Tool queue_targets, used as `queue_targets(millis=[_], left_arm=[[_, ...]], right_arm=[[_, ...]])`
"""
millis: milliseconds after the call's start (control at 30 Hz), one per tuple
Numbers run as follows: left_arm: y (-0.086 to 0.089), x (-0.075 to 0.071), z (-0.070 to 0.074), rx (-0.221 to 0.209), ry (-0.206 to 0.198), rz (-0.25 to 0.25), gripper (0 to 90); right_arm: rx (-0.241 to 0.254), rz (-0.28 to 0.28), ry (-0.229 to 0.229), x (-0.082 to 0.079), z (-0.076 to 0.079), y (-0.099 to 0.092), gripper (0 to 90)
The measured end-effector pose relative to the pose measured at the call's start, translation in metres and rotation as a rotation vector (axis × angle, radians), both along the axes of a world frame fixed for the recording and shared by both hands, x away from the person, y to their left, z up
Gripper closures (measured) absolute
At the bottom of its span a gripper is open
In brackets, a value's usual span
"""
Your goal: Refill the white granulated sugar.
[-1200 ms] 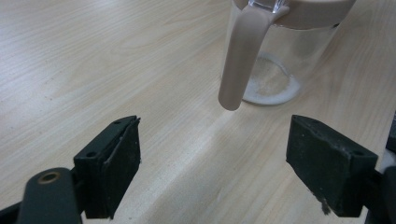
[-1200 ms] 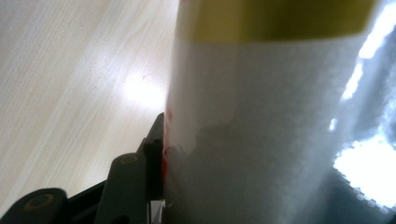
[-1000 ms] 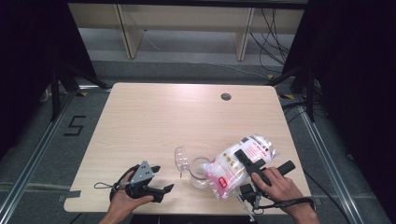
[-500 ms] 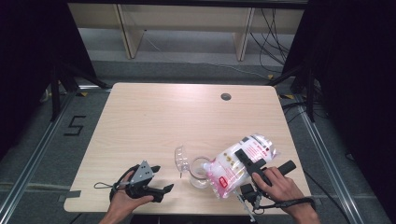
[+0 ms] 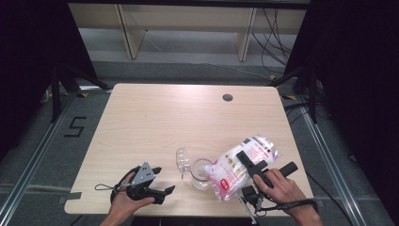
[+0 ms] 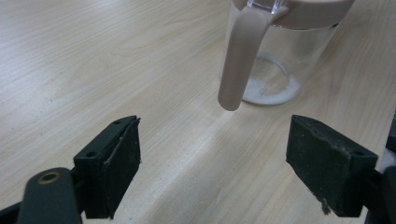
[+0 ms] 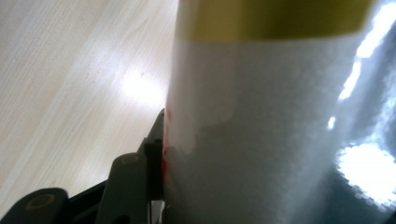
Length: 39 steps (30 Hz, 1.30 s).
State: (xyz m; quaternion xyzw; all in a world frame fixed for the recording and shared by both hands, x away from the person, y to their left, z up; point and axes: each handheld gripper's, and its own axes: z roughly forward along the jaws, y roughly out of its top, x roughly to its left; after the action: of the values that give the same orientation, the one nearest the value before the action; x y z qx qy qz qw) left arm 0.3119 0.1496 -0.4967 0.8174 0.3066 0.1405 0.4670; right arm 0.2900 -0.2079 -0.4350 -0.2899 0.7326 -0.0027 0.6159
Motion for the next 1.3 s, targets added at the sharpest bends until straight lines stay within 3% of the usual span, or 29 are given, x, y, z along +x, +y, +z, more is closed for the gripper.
queue_targets(millis=[433,500,600,633,1300], left_arm=[[-0.0002,0.0000,-0.0001,-0.005,0.000,0.000,17.6],[0.0006,0.0004,0.0002,0.003,-0.003,0.000,17.6],[0.0000,0.0000,0.0001,-0.003,-0.003,-0.001,17.6],[0.0000,0.0000,0.0001,-0.003,-0.003,-0.001,17.5],[-0.0003,0.0000,-0.0003,-0.003,-0.003,-0.001,17.6]], right_arm=[[-0.007,0.006,-0.002,0.0005,-0.0001,0.0003,52.9],[0.018,-0.014,0.002,-0.0007,-0.0010,-0.0013,53.0],[0.017,-0.011,0.004,-0.0008,-0.0006,-0.0014,53.0],[-0.003,0.006,0.003,0.0002,0.0012,0.0001,53.1],[-0.001,0.012,-0.006,-0.0002,0.0015,-0.0003,53.3]])
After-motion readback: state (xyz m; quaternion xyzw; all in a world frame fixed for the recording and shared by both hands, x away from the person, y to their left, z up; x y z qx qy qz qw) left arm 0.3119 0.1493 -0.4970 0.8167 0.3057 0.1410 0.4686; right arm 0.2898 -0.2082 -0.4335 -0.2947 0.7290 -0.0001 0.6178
